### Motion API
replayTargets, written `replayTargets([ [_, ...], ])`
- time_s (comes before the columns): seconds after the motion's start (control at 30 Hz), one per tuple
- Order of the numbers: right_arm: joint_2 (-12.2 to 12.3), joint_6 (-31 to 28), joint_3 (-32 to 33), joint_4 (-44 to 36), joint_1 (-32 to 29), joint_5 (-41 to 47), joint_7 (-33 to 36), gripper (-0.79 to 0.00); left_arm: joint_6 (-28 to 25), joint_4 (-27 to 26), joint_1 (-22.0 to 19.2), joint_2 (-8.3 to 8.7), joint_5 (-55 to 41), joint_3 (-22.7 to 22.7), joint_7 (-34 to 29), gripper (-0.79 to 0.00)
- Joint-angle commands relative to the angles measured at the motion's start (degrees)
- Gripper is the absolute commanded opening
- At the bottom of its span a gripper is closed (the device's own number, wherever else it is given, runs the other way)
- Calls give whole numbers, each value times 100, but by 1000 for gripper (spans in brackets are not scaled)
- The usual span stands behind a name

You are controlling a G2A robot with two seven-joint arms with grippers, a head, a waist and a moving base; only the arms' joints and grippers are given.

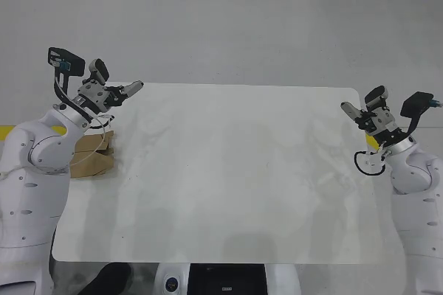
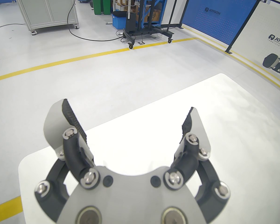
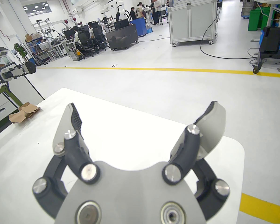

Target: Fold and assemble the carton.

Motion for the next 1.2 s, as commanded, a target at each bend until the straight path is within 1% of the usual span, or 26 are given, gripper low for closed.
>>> replayTargets([
  [0.0,0,0,0,0,0,0,0,-1,0,0,0,0,0,0,0,-1],
  [0.1,0,0,0,0,0,0,0,0,85,-28,45,-4,-19,-1,29,0],
  [0.17,0,0,0,0,0,0,0,0,258,-20,73,-6,-193,-8,-152,0],
  [0.27,0,0,0,0,0,0,0,0,637,-57,8,-3,-717,-79,-706,0],
  [0.37,0,0,0,0,0,0,0,0,1013,-24,-92,13,-1277,-174,-1413,0],
  [0.5,0,0,0,0,0,0,0,0,1420,193,-299,56,-2169,-403,-2403,0],
  [0.6,0,0,0,0,0,0,0,0,1686,415,-454,89,-2621,-570,-2831,0],
  [0.73,0,0,0,0,0,0,0,0,1894,727,-627,128,-3119,-736,-3196,0],
  [0.97,0,0,0,0,0,0,0,0,2275,1085,-767,215,-3377,-969,-3537,0],
  [1.17,0,0,0,0,0,0,0,0,2385,1320,-801,316,-3526,-1275,-3786,0],
])
